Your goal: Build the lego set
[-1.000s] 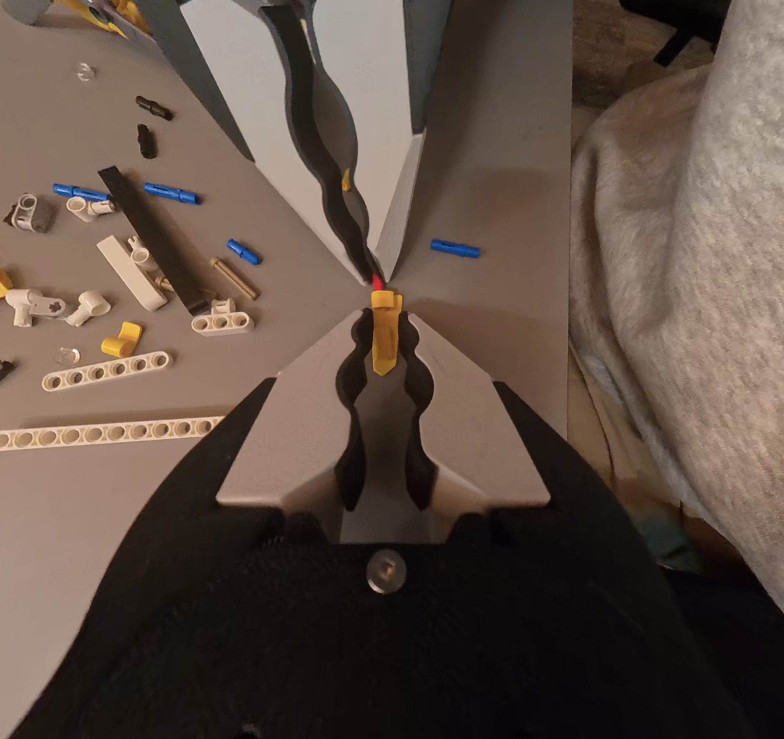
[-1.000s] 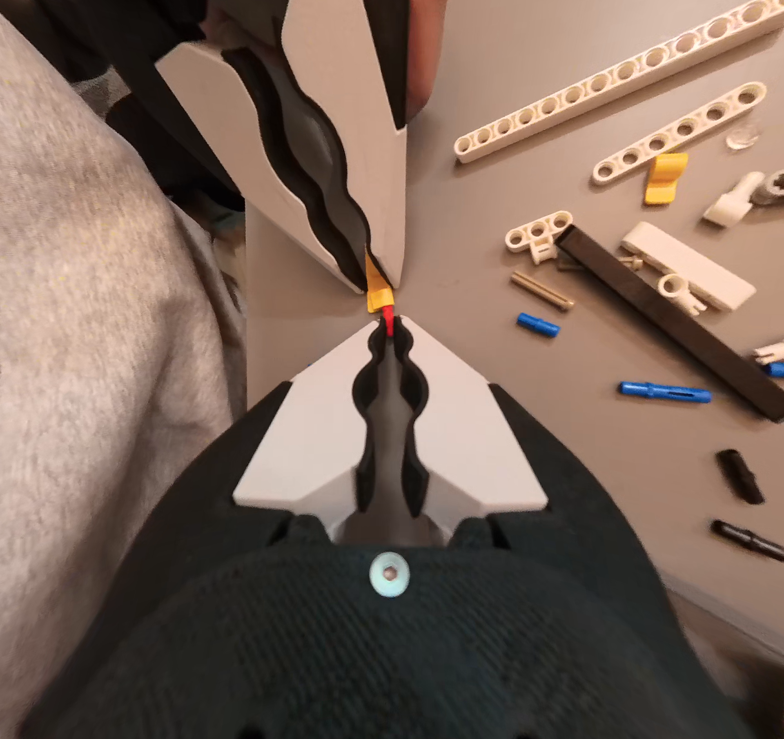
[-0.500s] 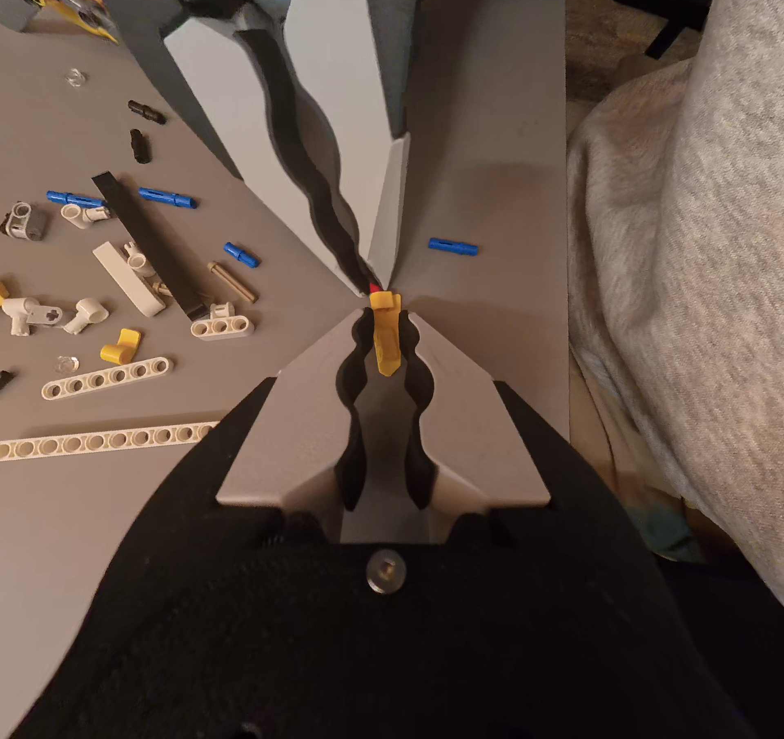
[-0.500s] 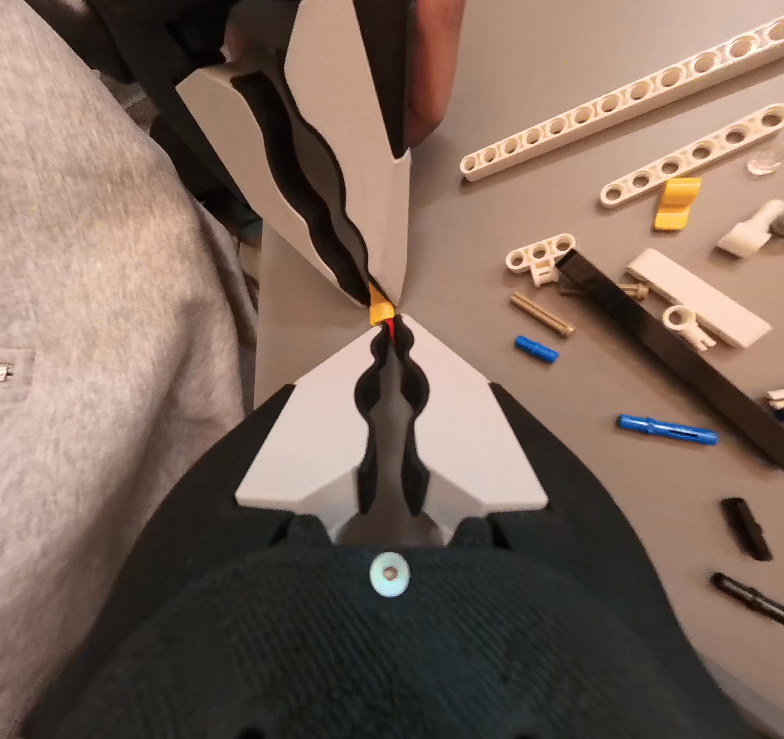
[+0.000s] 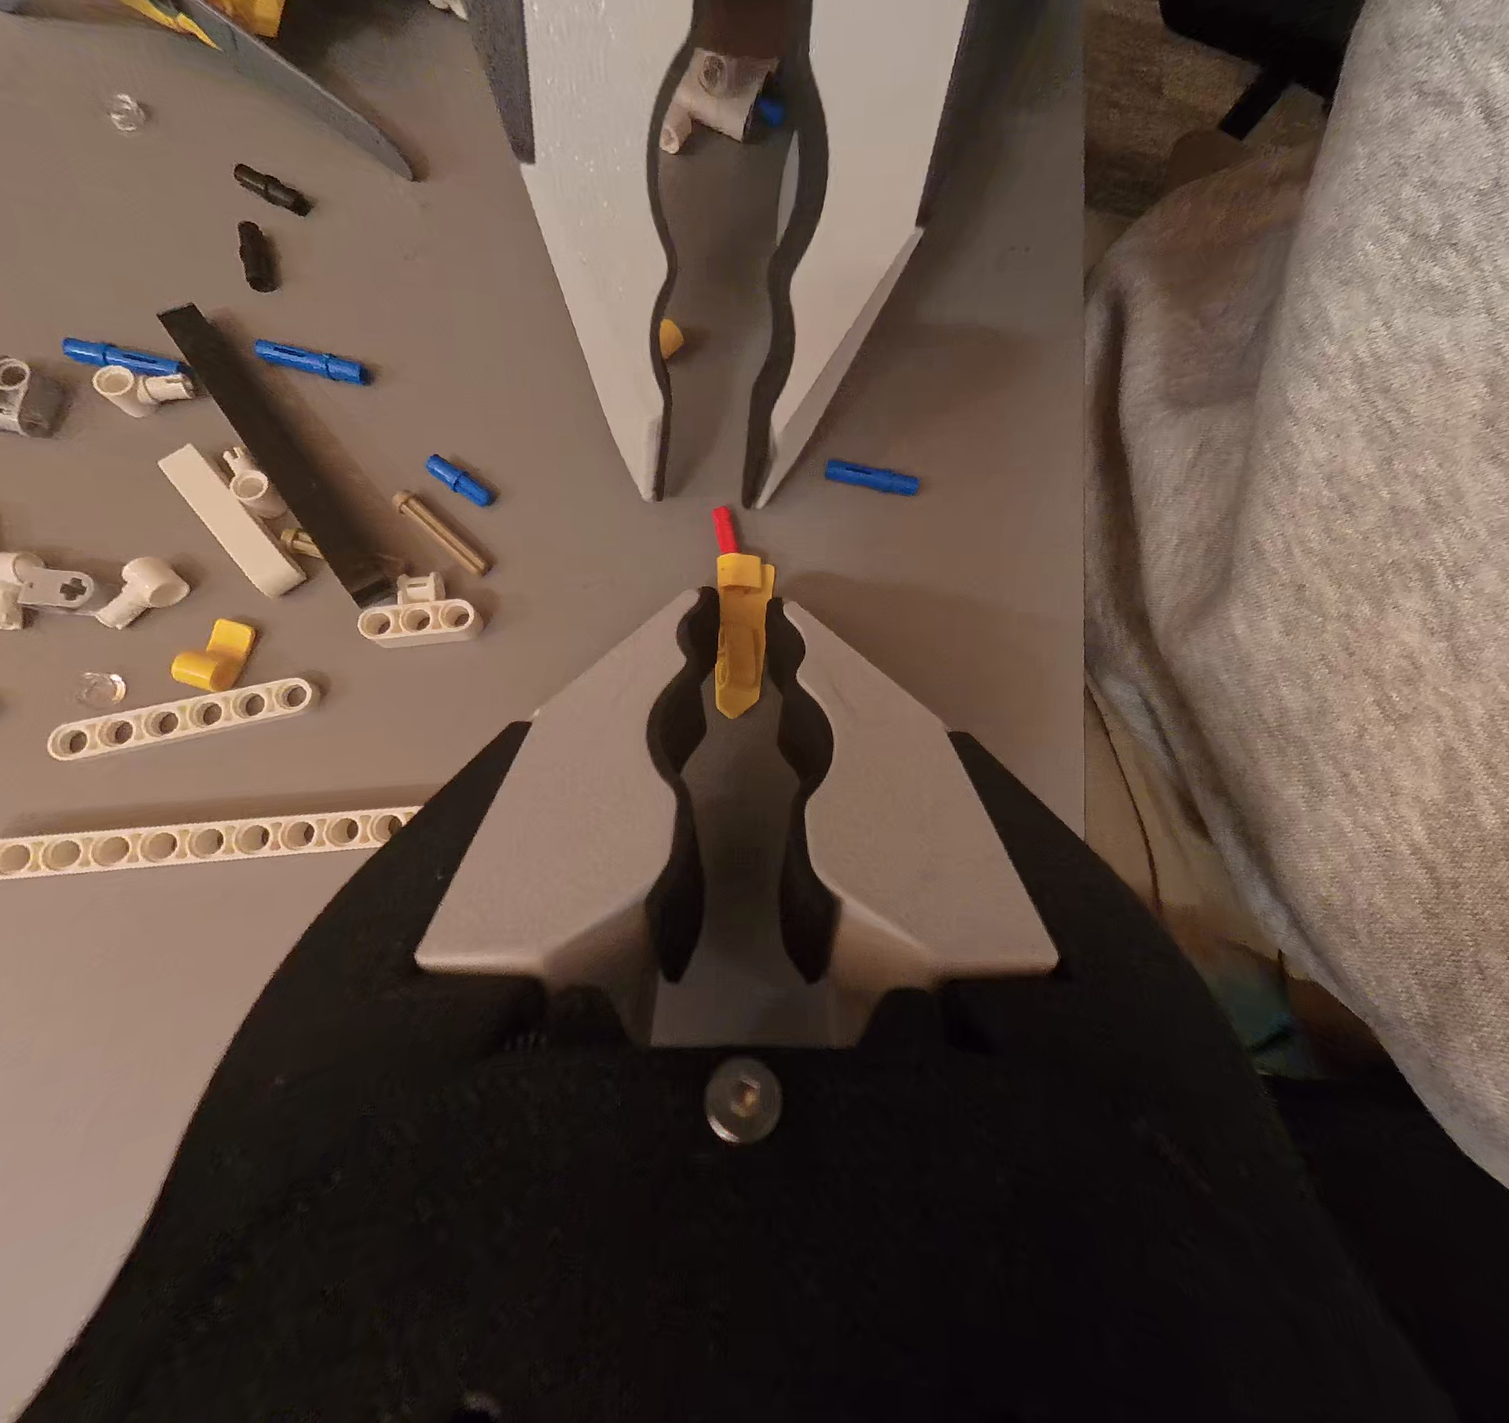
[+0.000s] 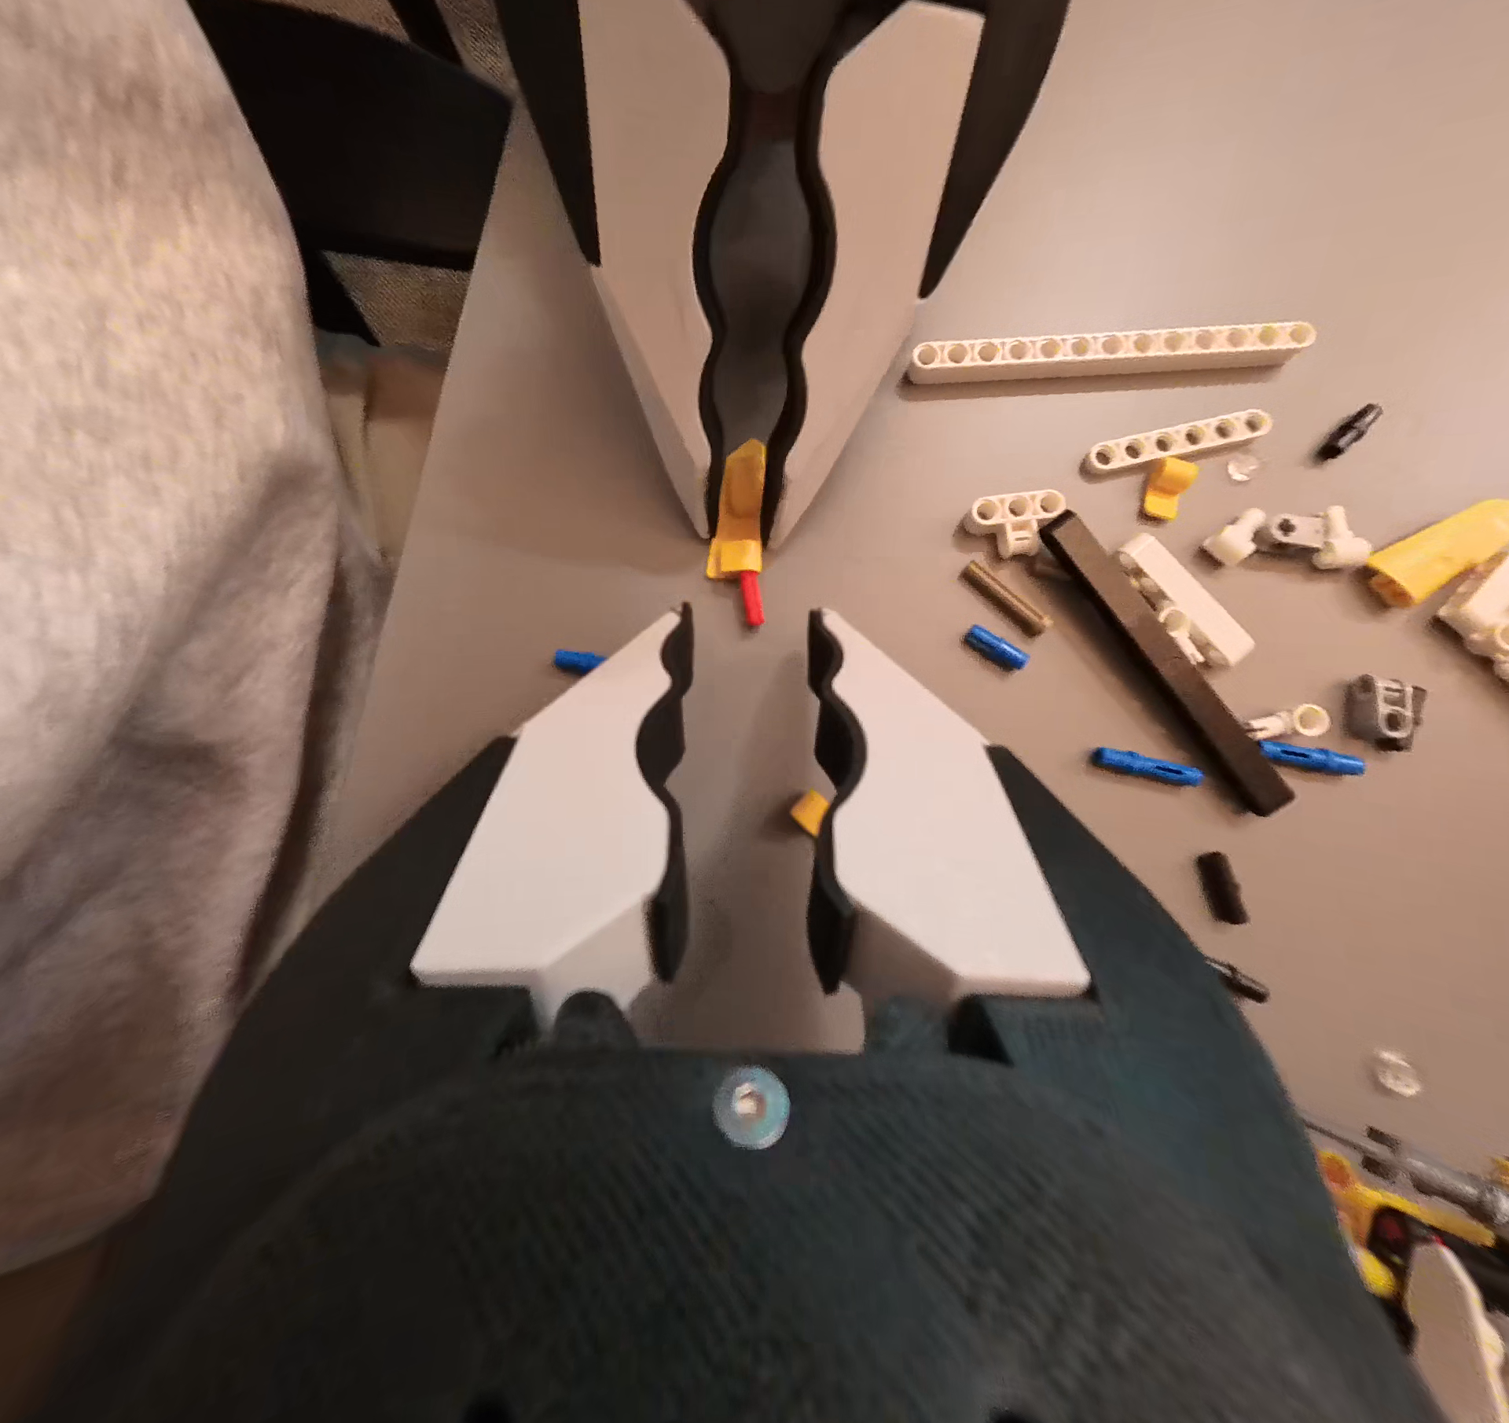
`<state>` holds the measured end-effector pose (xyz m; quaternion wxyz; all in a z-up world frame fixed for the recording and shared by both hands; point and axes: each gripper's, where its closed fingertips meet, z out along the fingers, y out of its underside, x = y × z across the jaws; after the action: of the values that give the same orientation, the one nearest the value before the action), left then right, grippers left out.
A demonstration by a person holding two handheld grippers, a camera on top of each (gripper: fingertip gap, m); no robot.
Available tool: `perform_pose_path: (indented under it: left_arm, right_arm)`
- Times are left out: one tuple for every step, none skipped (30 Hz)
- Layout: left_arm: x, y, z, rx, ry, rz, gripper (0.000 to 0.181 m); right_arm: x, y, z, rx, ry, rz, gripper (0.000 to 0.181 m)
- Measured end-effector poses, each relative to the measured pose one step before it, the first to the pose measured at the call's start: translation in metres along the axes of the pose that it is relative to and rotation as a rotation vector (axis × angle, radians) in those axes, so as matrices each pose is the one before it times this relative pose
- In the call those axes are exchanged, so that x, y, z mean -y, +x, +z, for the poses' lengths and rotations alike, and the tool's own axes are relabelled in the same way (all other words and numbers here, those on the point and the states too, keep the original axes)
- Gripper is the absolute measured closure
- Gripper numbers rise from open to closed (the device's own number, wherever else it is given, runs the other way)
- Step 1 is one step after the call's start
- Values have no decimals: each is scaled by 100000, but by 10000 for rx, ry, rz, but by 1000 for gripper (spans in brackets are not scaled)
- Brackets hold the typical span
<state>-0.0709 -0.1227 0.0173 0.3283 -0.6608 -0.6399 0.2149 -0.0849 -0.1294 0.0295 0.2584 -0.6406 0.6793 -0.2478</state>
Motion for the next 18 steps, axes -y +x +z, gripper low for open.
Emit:
perform_pose_path:
  left_arm:
    - [4, 6, -7, -18, 2, -43, 172]
    - [5, 4, 7, -18, 2, -43, 172]
    - [-12, -7, -6, -10, 0, -27, 172]
    - [4, 5, -5, -14, 2, -34, 172]
    - [2, 3, 2, -18, 5, -41, 172]
    - [3, 6, -4, -10, 1, -30, 172]
    - [-1, 2, 6, -1, 4, -31, 172]
    - [6, -6, 1, 9, 4, -23, 172]
    - [10, -7, 5, 22, 7, -33, 172]
    - [15, 5, 0, 23, 15, -79, 172]
    - [27, 7, 12, 33, 19, -88, 172]
    - [32, 10, 17, 62, 21, -50, 172]
    - [22, 15, 6, 63, 17, -1, 173]
    - [-1, 9, 6, 38, 0, 39, 173]
    - [9, -3, -1, -25, -2, -18, 173]
    - [-5, 3, 5, -76, -2, -56, 173]
    - [16, 17, 2, -67, -9, -4, 173]
    - [8, 0, 18, -35, -15, 66, 173]
  right_arm:
    - [-242, 181, 138, -261, -54, -253, 159]
    - [-192, 239, 131, -273, -68, -257, 162]
    - [-73, 115, 109, -160, -15, -226, 163]
    - [4, -60, 128, -13, 9, -145, 164]
    - [24, -113, 145, 79, 10, -54, 164]
    - [90, -128, 108, 122, 52, 6, 166]
    - [59, -164, 86, 174, 47, 10, 171]
    - [21, -115, 72, 148, 36, 21, 177]
    - [-18, 33, 8, 60, 15, 18, 178]
    - [-20, -10, 3, 105, 0, 60, 179]
    - [-32, -68, 2, 147, -26, 116, 179]
    - [-18, -66, 2, 129, -39, 166, 179]
    - [0, -87, -8, 101, -23, 150, 179]
    - [-17, -111, -10, 104, -32, 193, 179]
    - [-11, -72, -13, 115, -53, 314, 179]
    - [-10, -37, -1, 143, -71, 334, 180]
    - [10, 9, -4, 97, -50, 217, 180]
    - [12, 39, 6, 39, -15, 50, 180]
